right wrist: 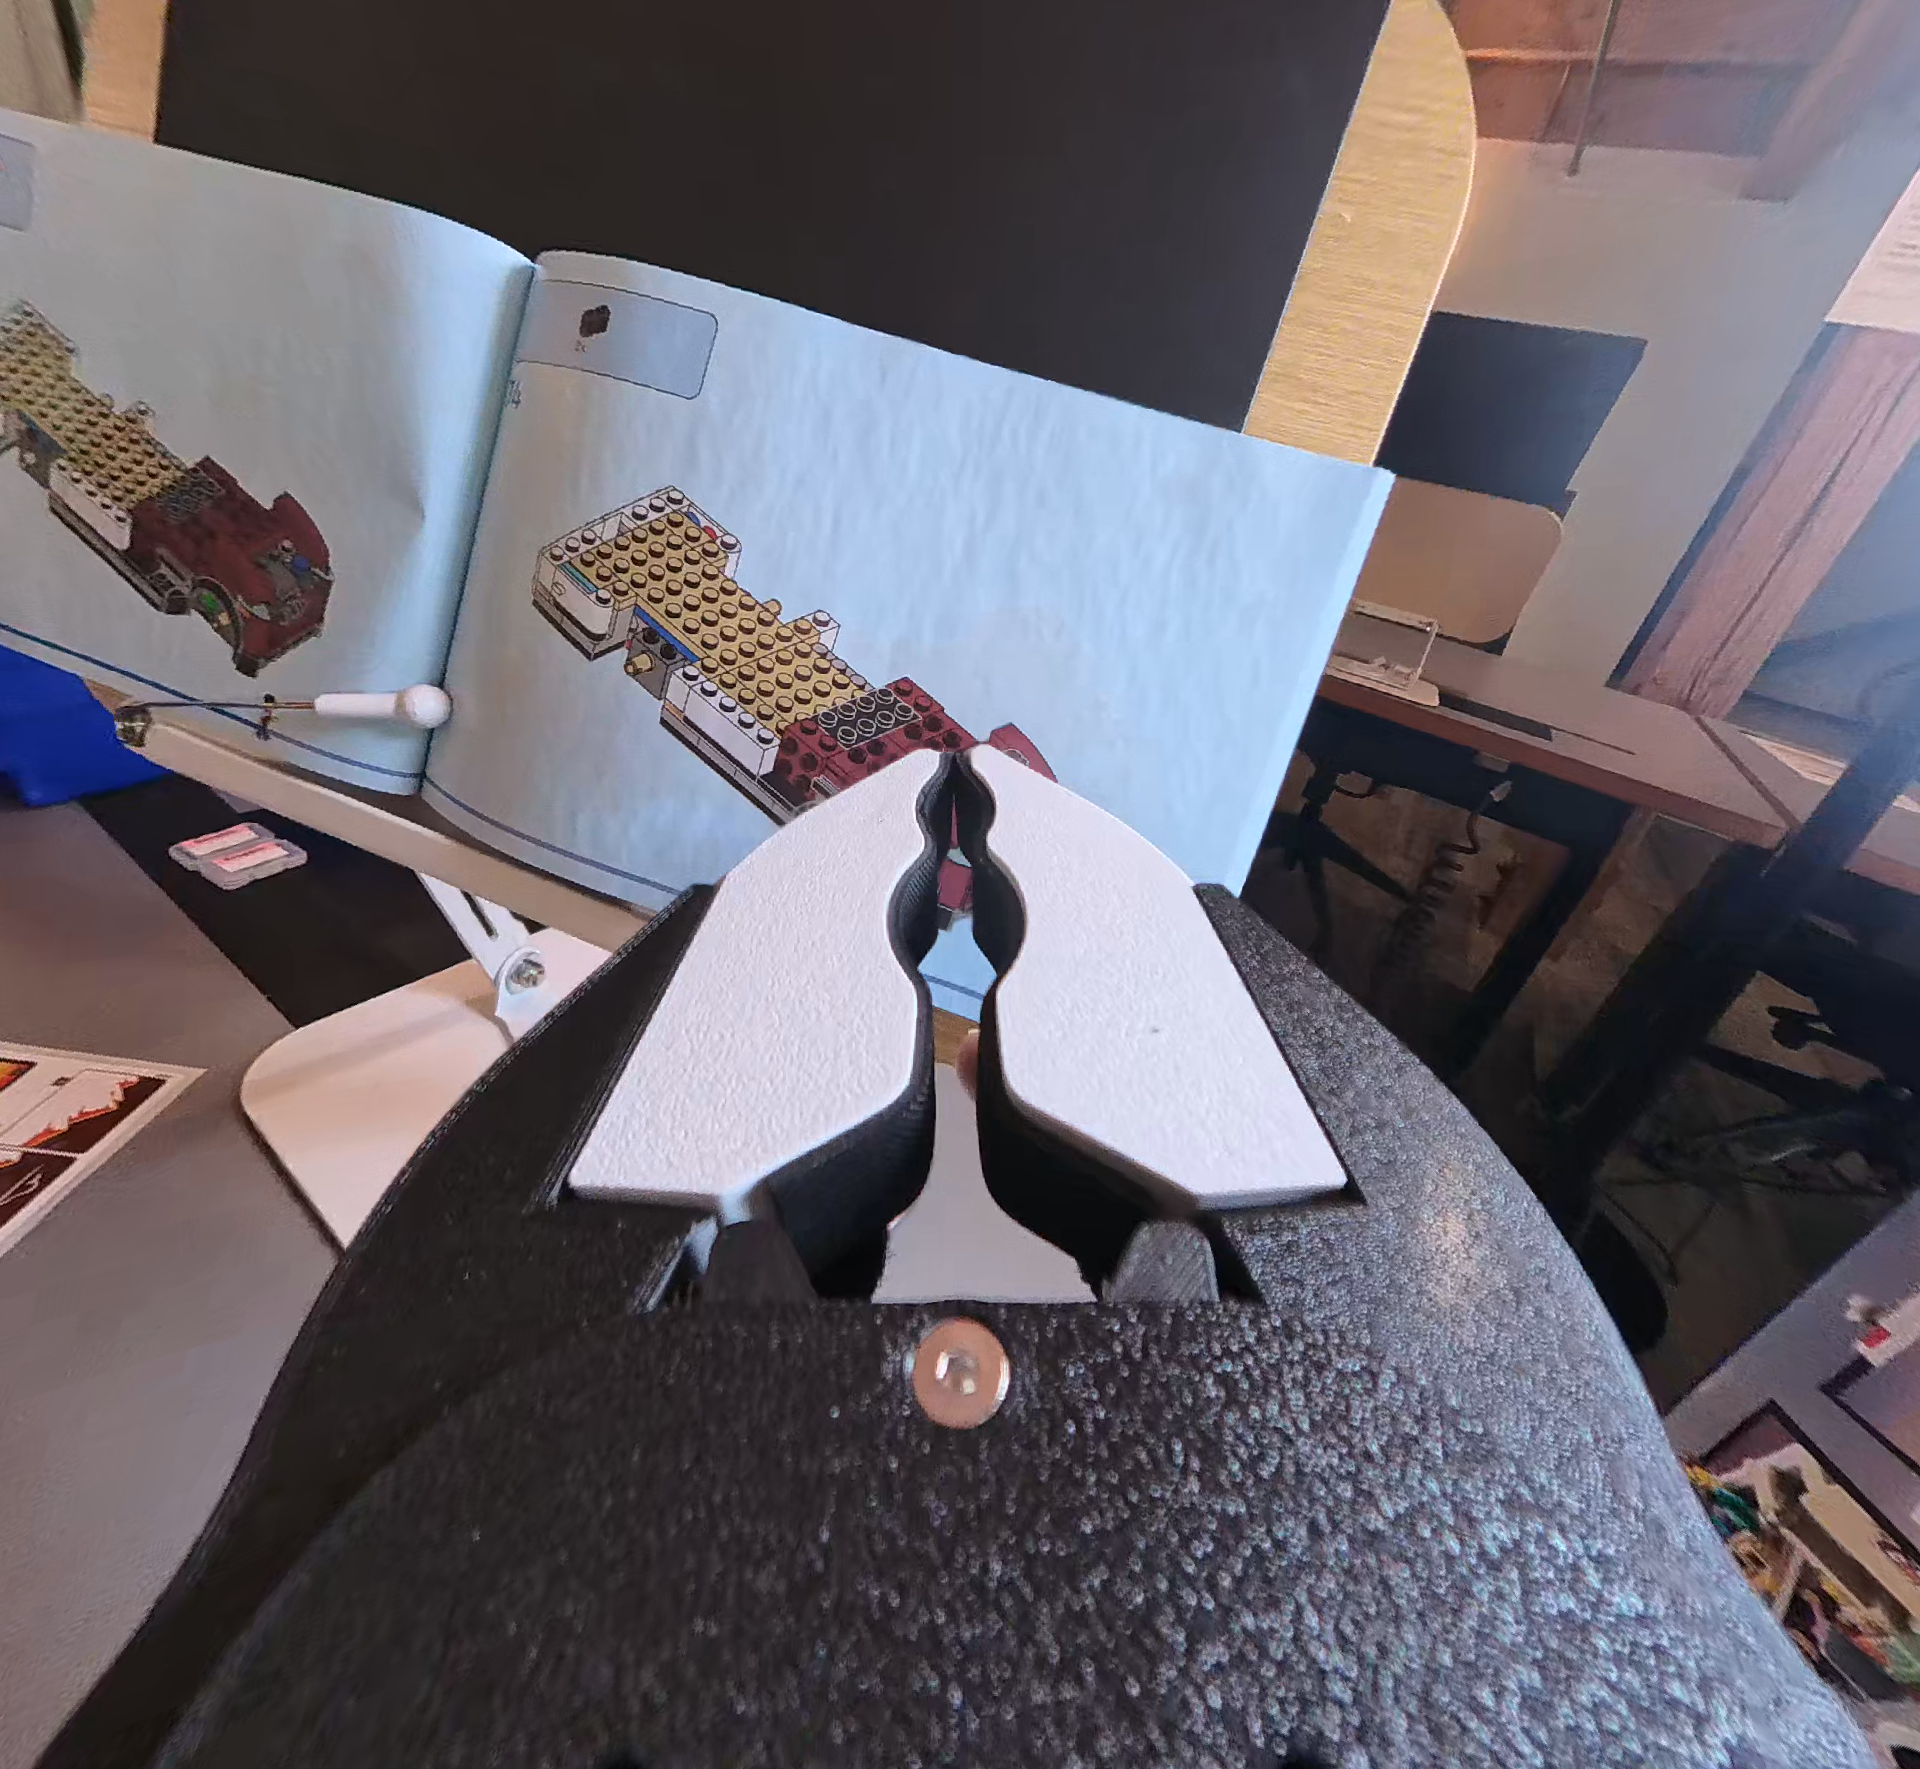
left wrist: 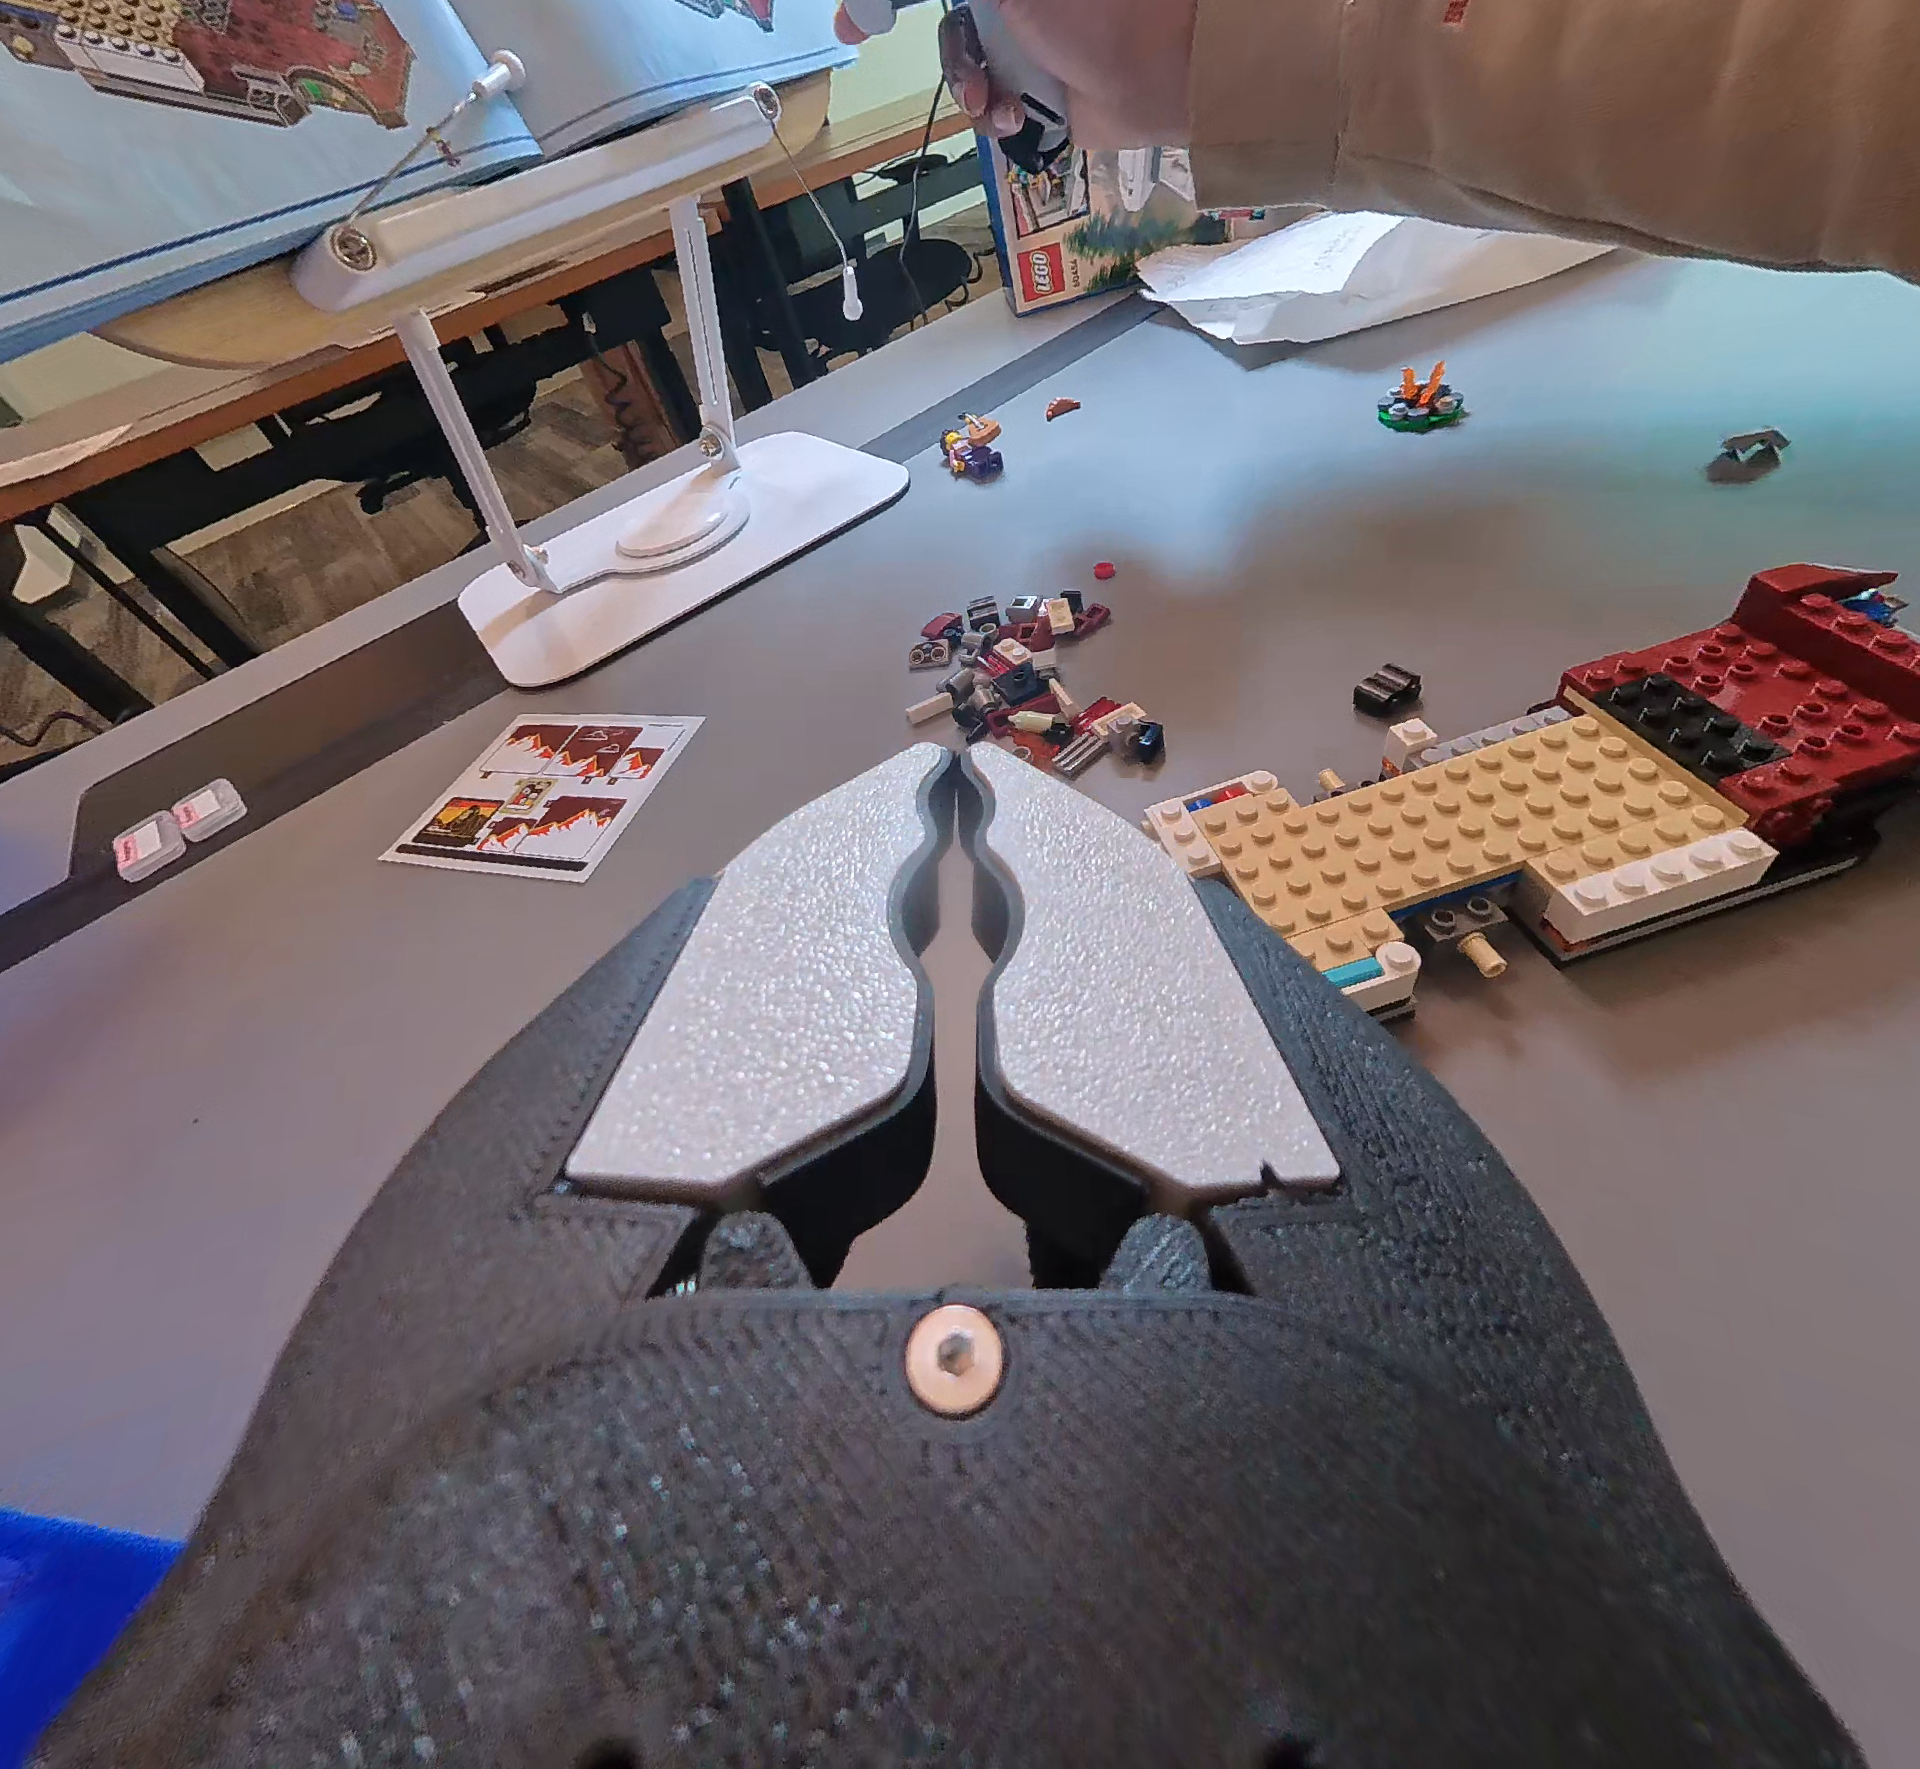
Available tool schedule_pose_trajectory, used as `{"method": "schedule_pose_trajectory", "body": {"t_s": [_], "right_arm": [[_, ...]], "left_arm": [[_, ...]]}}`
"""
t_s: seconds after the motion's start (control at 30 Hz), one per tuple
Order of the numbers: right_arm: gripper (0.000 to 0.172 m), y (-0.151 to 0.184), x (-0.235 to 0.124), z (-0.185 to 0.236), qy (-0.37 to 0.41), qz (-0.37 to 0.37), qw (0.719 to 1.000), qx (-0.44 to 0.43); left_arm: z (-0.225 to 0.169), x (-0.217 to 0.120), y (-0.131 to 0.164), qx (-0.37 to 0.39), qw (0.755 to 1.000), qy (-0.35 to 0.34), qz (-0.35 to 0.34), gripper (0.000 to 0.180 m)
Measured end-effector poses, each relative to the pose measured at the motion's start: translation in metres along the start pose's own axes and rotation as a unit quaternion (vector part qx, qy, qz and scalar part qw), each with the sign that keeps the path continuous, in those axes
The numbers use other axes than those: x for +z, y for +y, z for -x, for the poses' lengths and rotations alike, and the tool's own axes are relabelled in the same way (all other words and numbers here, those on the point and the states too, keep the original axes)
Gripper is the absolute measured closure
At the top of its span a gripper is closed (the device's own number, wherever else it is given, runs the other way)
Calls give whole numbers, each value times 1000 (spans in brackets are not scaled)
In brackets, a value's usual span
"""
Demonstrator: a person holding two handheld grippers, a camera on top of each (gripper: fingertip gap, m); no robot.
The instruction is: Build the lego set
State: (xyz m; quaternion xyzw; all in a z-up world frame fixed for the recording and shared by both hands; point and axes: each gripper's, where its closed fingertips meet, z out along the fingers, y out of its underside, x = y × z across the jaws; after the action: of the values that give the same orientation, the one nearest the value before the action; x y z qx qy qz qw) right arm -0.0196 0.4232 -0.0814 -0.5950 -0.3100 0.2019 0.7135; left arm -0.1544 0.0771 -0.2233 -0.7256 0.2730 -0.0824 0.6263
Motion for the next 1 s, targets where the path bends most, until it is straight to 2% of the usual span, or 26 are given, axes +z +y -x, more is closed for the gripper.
{"method": "schedule_pose_trajectory", "body": {"t_s": [0.23, 0.87, 0.93, 1.0], "right_arm": [[172, 17, 1, -5, 9, 18, 1000, 5], [172, 14, 7, -1, 3, 19, 1000, -6], [170, 13, 7, -1, 4, 16, 1000, -5], [162, 13, 7, -1, 3, 19, 1000, -2]], "left_arm": [[0, 0, 0, 0, 1000, 0, 1, 180], [0, 0, 0, -1, 1000, 0, 1, 180], [0, 0, 0, 0, 1000, 0, 1, 180], [1, 0, 1, 0, 1000, -1, 1, 180]]}}
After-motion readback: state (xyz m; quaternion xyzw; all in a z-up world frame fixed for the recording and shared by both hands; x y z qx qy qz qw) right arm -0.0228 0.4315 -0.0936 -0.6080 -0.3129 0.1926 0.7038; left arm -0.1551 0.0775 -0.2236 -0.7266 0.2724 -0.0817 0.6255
